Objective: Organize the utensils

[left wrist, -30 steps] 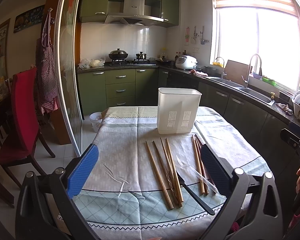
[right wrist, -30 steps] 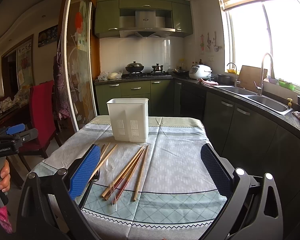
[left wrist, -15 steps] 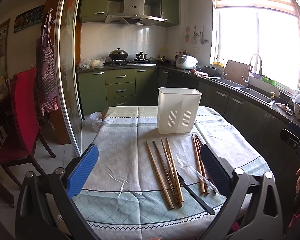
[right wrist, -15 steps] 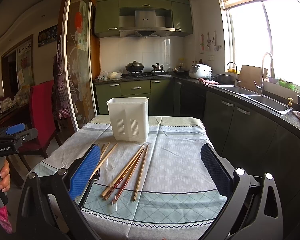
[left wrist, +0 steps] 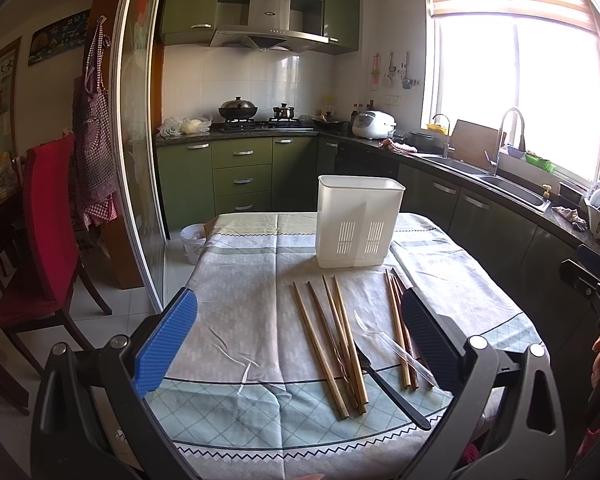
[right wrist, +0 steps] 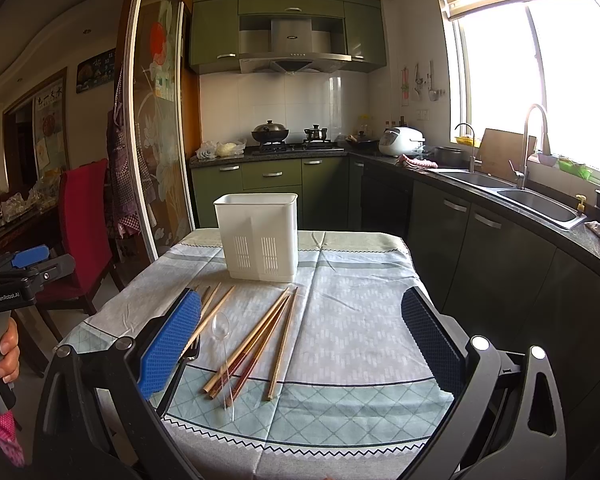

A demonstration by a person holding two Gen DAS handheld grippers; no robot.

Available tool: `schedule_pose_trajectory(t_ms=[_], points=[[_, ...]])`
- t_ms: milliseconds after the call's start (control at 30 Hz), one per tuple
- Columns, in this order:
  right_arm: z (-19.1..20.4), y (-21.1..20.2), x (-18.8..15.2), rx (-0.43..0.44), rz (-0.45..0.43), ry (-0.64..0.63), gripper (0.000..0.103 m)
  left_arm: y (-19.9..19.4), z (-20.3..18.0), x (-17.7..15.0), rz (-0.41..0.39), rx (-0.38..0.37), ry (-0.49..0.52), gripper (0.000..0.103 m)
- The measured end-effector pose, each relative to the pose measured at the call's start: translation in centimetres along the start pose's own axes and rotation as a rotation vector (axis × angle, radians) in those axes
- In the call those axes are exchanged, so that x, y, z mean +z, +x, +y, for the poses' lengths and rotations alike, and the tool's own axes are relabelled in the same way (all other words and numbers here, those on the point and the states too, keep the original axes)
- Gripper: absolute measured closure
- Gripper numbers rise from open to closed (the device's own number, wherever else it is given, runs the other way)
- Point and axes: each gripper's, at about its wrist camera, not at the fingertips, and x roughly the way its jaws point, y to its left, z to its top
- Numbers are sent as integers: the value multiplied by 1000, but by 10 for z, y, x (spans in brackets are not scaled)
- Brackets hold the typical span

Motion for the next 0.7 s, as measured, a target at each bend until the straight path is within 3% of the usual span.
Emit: schedule_pose_trajectory(t_ms=[467, 567, 700], points=[[1, 16, -10, 41, 57, 23, 4, 13, -5, 3, 36, -30, 2, 6], [-4, 29, -9, 89, 113, 48, 4, 27, -5, 9, 86, -83, -18, 6], [-8, 53, -6, 118, 206, 34, 4, 58, -11, 18, 217, -119, -27, 6]])
